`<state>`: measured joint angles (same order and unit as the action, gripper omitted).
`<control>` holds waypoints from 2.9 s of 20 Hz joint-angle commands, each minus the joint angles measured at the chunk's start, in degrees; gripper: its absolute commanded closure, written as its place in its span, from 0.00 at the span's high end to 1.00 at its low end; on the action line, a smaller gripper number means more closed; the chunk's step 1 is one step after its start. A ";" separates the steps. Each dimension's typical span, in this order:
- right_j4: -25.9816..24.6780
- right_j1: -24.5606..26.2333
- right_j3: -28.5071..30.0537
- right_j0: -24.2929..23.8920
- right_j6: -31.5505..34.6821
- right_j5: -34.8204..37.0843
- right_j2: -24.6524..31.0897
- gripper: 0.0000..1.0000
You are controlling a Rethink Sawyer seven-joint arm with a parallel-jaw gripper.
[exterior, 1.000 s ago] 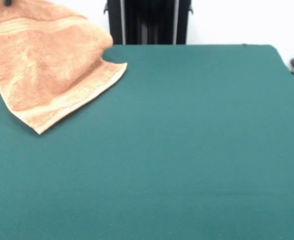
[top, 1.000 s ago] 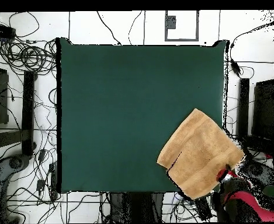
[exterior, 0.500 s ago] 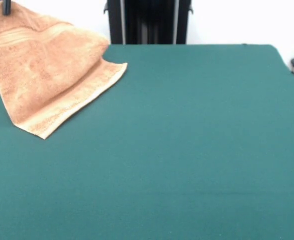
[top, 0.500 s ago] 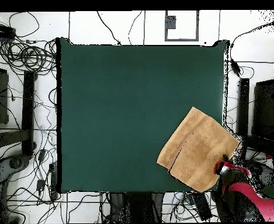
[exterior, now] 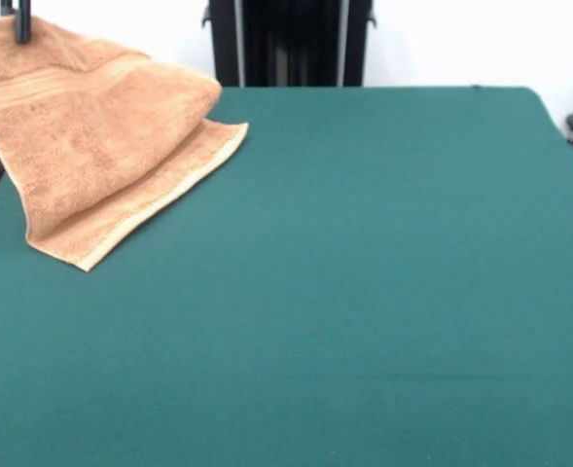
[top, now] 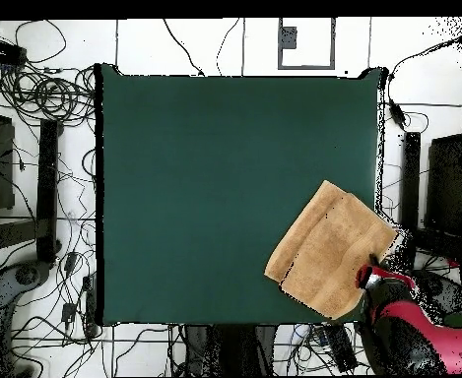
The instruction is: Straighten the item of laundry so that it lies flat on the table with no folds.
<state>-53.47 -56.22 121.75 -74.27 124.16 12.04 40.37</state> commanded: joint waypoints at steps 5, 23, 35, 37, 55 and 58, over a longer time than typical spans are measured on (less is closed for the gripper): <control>-3.15 8.80 -1.70 -4.11 -20.10 6.95 11.16 0.00; 3.64 21.05 -6.29 -19.99 -48.50 25.36 23.45 0.00; 6.58 21.51 -7.41 -19.12 -46.35 25.56 21.45 0.00; 6.75 22.07 -7.11 -19.62 -46.05 24.80 21.47 0.00; 11.36 24.61 -10.62 -24.14 -59.14 37.87 22.88 0.00; 11.90 25.31 -10.89 -26.62 -62.48 40.92 23.24 0.00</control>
<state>-44.19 -32.19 114.61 -100.46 87.57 41.77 61.37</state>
